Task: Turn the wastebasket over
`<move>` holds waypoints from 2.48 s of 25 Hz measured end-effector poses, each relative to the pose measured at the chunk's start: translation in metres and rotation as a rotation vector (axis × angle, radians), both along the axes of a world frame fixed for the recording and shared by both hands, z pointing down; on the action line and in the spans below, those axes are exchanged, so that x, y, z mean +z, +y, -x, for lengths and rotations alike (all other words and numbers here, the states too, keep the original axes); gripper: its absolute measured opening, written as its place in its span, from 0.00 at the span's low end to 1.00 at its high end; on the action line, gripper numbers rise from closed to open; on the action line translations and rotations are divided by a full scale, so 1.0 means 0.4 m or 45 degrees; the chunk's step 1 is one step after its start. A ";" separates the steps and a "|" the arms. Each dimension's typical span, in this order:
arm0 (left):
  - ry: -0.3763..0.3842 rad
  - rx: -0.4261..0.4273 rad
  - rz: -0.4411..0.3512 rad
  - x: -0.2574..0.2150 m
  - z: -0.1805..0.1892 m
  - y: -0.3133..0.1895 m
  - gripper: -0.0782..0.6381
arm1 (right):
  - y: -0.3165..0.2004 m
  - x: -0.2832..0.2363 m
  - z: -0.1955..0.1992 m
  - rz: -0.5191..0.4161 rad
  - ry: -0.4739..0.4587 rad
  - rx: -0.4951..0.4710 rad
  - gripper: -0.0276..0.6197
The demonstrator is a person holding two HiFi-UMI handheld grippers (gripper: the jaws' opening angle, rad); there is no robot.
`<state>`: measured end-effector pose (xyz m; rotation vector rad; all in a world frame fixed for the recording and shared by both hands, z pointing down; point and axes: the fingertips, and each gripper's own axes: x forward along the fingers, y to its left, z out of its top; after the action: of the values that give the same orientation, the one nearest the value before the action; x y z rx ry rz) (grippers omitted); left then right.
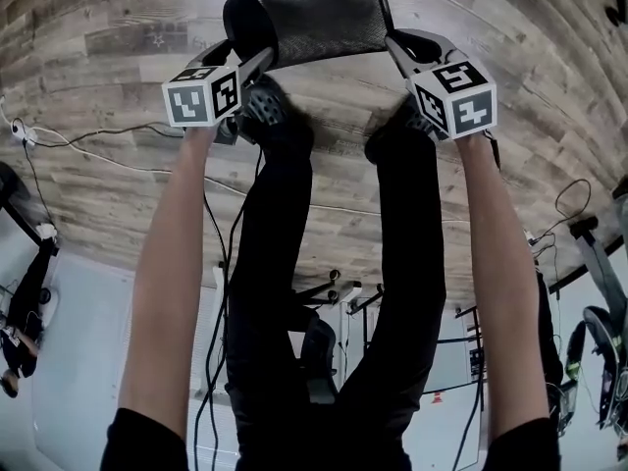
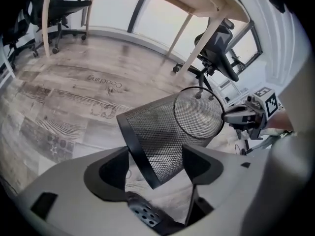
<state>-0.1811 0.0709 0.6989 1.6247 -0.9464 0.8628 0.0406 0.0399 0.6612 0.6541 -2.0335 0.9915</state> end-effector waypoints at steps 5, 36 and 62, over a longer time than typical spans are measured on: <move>0.043 -0.010 0.007 0.015 -0.039 -0.024 0.61 | -0.034 -0.037 -0.025 -0.084 0.023 -0.026 0.13; 0.276 0.020 -0.178 -0.170 -0.272 -0.153 0.44 | -0.073 -0.204 0.037 -0.257 0.009 -0.308 0.12; 0.480 -0.213 -0.147 -0.288 -0.188 -0.081 0.27 | 0.164 -0.150 0.271 -0.104 -0.020 -0.427 0.12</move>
<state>-0.1058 0.0387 0.5838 1.7015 -0.8594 0.3744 -0.0679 0.1054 0.6011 0.3304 -2.1184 0.7216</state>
